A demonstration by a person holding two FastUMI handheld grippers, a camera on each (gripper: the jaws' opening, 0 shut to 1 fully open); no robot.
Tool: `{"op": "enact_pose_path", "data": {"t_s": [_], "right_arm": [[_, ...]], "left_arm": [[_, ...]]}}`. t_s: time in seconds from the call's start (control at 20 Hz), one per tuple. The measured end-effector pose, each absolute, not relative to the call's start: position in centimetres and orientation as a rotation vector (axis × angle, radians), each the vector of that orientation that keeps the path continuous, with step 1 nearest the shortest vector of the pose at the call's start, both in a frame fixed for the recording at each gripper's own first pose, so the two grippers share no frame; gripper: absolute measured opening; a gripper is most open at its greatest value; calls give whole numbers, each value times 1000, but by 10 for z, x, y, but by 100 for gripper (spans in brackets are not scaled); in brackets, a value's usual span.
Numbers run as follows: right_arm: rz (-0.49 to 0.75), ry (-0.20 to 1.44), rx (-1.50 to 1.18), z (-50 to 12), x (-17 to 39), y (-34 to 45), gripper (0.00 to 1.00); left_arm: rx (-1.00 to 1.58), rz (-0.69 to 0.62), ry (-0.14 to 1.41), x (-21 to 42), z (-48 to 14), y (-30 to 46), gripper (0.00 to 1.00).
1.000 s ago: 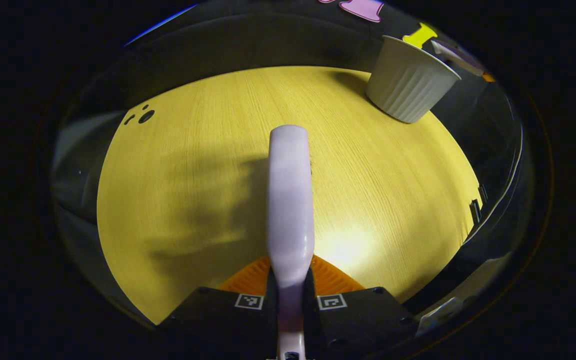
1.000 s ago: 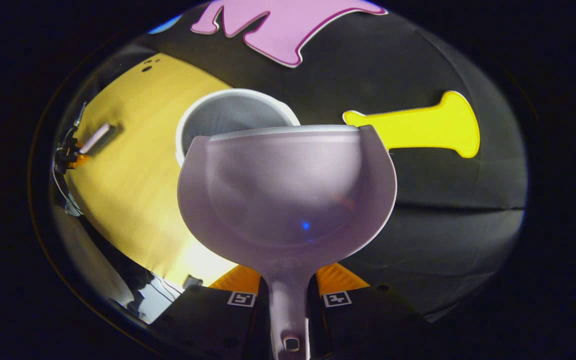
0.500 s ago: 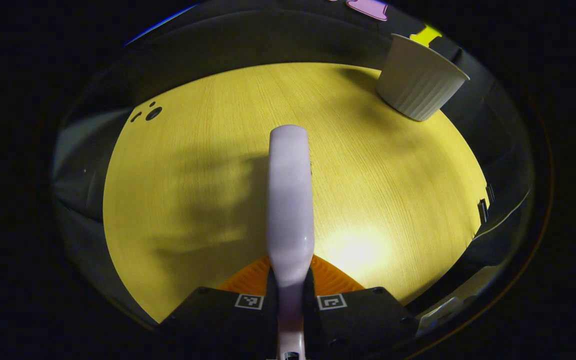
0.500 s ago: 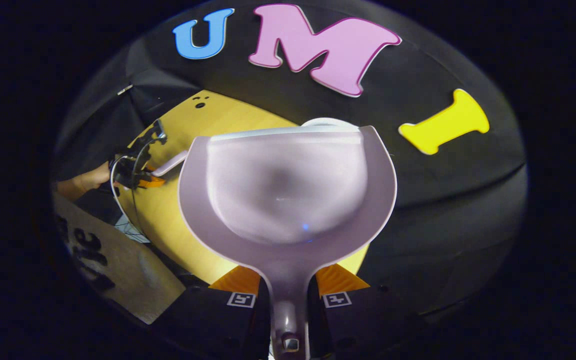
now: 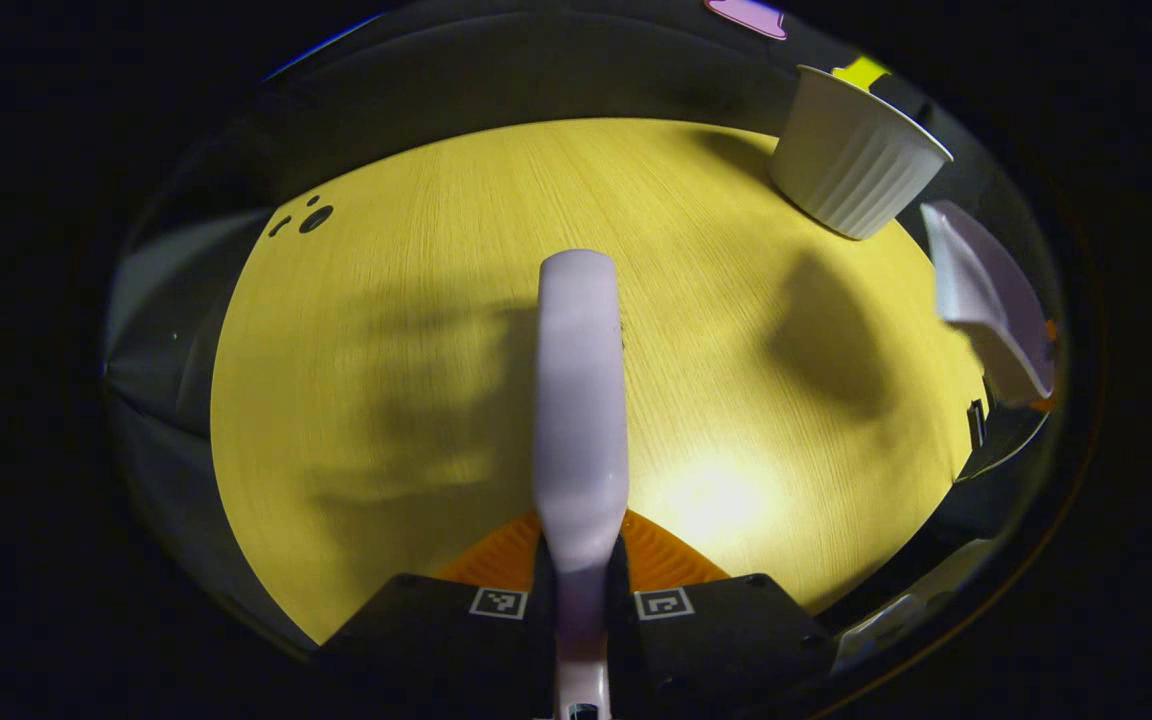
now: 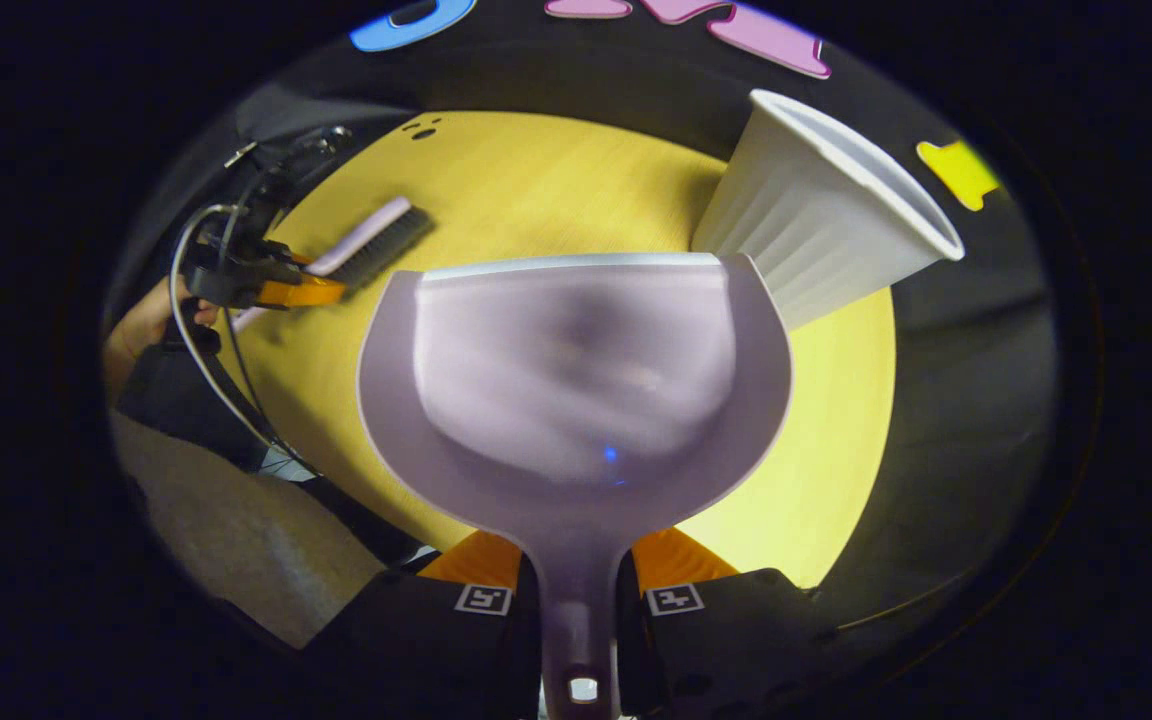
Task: Pick up the small broom and dustpan from the desktop, sweep the trash into the dustpan with the broom, and then empty the trash into the garbage bin.
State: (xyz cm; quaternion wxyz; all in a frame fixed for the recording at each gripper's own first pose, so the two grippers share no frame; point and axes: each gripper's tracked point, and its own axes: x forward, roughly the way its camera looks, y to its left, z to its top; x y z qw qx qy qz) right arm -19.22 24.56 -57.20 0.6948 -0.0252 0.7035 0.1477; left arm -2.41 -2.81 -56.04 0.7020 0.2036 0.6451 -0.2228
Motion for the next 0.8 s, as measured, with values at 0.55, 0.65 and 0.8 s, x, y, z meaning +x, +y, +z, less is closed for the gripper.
{"op": "enact_pose_path", "data": {"t_s": [0.55, 0.65, 0.8], "right_arm": [[178, 1561, 117, -663, -195, 291, 34], [167, 1573, 104, -668, -196, 292, 34], [166, 1575, 89, -675, -203, 293, 35]], "left_arm": [[467, -444, 1450, -27, -573, -23, 25], [473, -438, 1452, -27, -576, -23, 25], [469, -435, 1454, -28, -579, -23, 27]]}}
